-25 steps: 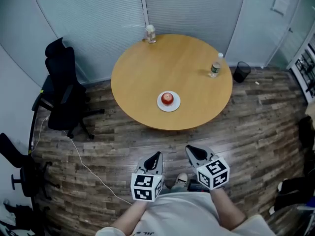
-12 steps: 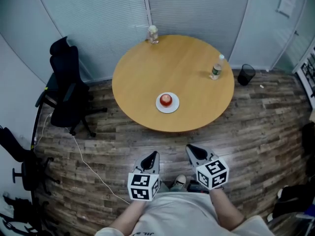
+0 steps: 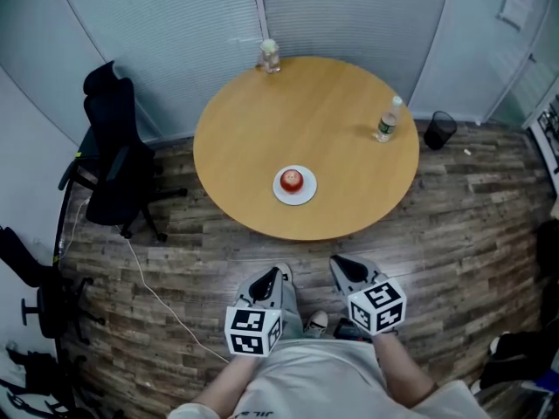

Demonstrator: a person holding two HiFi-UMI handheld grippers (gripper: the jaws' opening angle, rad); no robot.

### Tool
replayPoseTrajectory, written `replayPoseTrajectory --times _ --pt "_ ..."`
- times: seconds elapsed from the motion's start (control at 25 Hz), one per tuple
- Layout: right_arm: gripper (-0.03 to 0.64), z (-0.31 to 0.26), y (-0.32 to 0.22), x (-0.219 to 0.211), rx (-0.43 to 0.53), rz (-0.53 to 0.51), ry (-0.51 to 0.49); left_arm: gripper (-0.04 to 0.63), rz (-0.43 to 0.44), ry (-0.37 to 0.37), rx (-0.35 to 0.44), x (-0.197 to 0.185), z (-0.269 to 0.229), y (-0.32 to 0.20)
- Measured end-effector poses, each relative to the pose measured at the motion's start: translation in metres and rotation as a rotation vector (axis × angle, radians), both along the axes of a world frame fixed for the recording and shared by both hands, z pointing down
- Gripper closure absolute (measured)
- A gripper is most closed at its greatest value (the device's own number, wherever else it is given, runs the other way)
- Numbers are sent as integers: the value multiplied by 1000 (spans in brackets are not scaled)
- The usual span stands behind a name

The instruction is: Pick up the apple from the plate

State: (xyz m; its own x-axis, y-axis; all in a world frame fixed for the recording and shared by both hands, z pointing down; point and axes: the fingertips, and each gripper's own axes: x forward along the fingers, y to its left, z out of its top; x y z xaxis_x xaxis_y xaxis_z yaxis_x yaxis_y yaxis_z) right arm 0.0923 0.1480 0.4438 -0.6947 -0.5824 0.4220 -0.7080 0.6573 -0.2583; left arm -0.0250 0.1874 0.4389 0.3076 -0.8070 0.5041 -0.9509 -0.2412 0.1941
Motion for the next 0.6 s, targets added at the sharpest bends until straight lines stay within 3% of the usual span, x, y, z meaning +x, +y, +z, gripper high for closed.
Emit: replayPoseTrajectory --times 0.6 --pt "584 -13 -147 -20 10 140 39 592 158 -6 58 -31 -16 -164"
